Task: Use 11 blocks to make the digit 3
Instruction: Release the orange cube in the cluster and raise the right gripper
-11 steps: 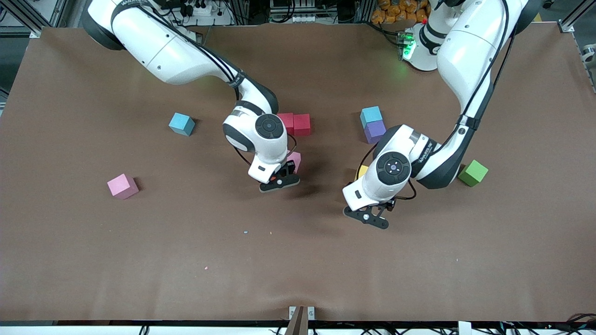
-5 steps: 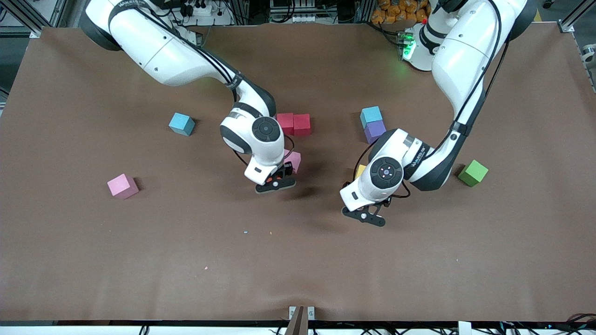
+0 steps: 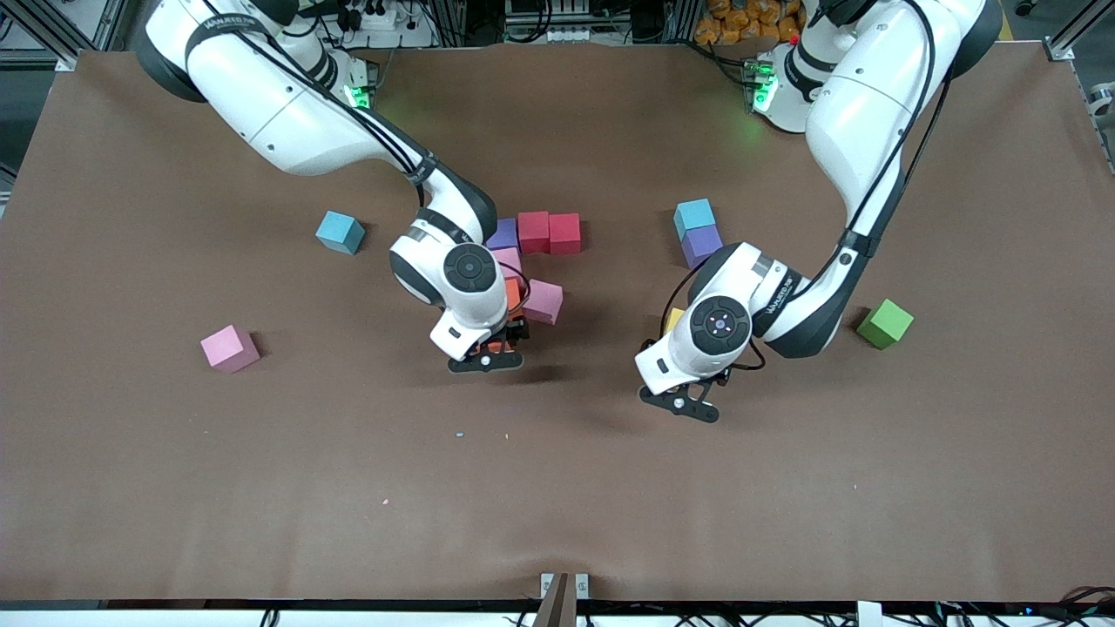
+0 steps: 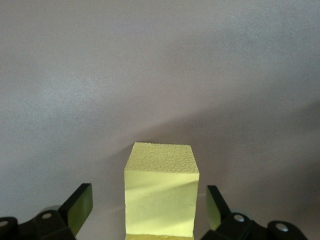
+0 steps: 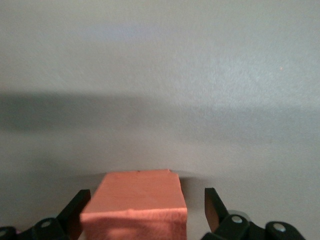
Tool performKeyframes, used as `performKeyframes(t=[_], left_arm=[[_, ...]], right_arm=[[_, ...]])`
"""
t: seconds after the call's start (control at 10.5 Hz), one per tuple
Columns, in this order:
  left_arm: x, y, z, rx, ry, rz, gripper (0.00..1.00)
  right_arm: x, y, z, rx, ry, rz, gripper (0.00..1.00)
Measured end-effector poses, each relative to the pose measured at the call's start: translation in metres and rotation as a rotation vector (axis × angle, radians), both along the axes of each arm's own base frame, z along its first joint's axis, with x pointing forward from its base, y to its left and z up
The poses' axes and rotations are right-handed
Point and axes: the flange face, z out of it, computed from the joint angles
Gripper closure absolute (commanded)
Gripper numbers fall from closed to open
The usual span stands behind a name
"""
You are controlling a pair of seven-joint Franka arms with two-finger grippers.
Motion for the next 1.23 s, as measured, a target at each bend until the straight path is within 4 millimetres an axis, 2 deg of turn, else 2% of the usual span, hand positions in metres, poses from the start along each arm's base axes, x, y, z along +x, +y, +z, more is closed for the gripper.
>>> performKeyframes(t=[0.38, 0.57, 0.66, 0.85, 1.04, 1.23], left_arm=[[-0.001, 0.000, 0.000, 0.001, 0.001, 0.004, 0.00], [-0.001, -0.001, -0.001, 0.002, 0.002, 0.017, 0.00], [-0.002, -0.001, -0.002, 0.004, 0.003, 0.030, 0.00], [-0.004, -0.001, -0.005, 0.009, 0.009, 0.058, 0.00], [-0.010, -0.006, -0.010, 0.014, 0.019, 0.085, 0.00], [-0.014, -0.011, -0.015, 0.018, 0.026, 0.088, 0.00]], right_arm=[[0.020, 0.003, 0.031, 0.076, -0.006, -0.081, 0.00], [0.040, -0.013, 0.060, 0.114, -0.023, -0.139, 0.00], [0.051, -0.027, 0.082, 0.124, -0.043, -0.167, 0.00], [0.074, -0.070, 0.143, 0.135, -0.090, -0.248, 0.00], [0.086, -0.125, 0.209, 0.097, -0.136, -0.333, 0.00], [0.087, -0.183, 0.262, 0.021, -0.162, -0.413, 0.00]])
